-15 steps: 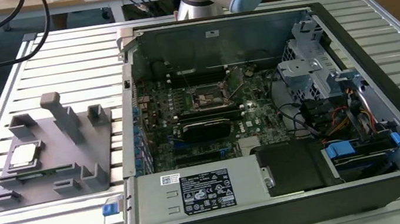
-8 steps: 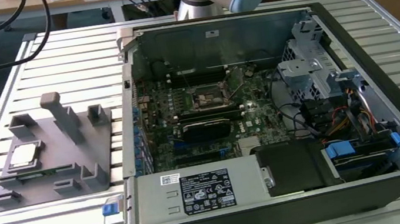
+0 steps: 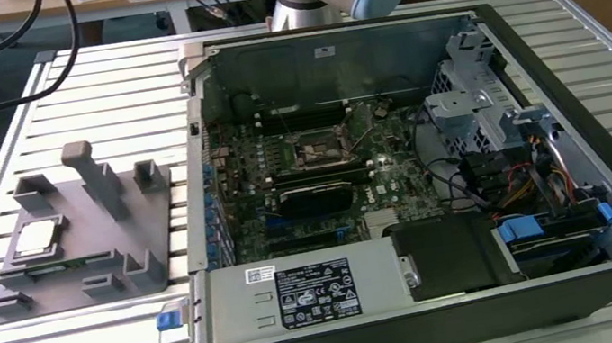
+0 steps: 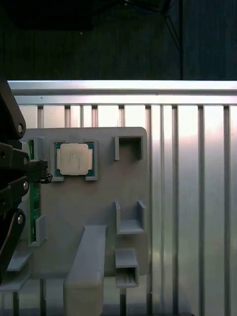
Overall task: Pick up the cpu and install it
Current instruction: 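Pick up the cpu and move it towards the insertion slot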
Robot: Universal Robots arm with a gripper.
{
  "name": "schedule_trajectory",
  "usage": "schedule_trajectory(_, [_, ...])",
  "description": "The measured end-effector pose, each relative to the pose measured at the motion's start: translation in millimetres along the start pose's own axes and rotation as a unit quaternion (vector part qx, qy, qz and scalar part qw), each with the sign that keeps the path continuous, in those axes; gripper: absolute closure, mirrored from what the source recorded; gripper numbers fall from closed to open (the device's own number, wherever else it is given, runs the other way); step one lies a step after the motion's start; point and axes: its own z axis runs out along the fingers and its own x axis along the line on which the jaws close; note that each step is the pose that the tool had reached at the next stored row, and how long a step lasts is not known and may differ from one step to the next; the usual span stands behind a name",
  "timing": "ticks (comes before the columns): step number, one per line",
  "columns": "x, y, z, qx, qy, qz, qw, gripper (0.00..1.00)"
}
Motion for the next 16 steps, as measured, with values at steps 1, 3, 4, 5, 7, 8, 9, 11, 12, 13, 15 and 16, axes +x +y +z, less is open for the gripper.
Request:
schedule_trajectory(1, [0.0, 0.0, 0.5, 0.0000, 0.0001, 0.000, 1.0000, 0.89])
schedule_trajectory(3, [0.0, -0.1, 1.6, 0.0000, 0.0001, 0.000, 1.0000, 0.89])
schedule_trajectory(4, [0.0, -0.1, 1.9, 0.0001, 0.0001, 0.000, 1.0000, 0.89])
schedule_trajectory(5, [0.0, -0.2, 2.1, 0.0001, 0.0001, 0.000, 1.0000, 0.89])
schedule_trajectory(7, [0.0, -0.3, 2.6, 0.0000, 0.0001, 0.000, 1.0000, 0.89])
schedule_trajectory(8, [0.0, -0.3, 2.7, 0.0000, 0.0001, 0.000, 1.0000, 0.89])
schedule_trajectory(9, [0.0, -0.3, 2.8, 0.0000, 0.0001, 0.000, 1.0000, 0.89])
schedule_trajectory(11, [0.0, -0.3, 2.9, 0.0000, 0.0001, 0.000, 1.0000, 0.89])
schedule_trajectory(12, [0.0, -0.3, 2.9, 0.0000, 0.0001, 0.000, 1.0000, 0.83])
schedule_trajectory(13, [0.0, -0.3, 3.0, 0.0000, 0.0000, 0.000, 1.0000, 0.77])
schedule_trajectory(15, [0.0, -0.3, 3.2, 0.0000, 0.0001, 0.000, 1.0000, 0.71])
schedule_trajectory(16, [0.0, -0.5, 3.7, -0.0001, -0.0001, 0.000, 1.0000, 0.65])
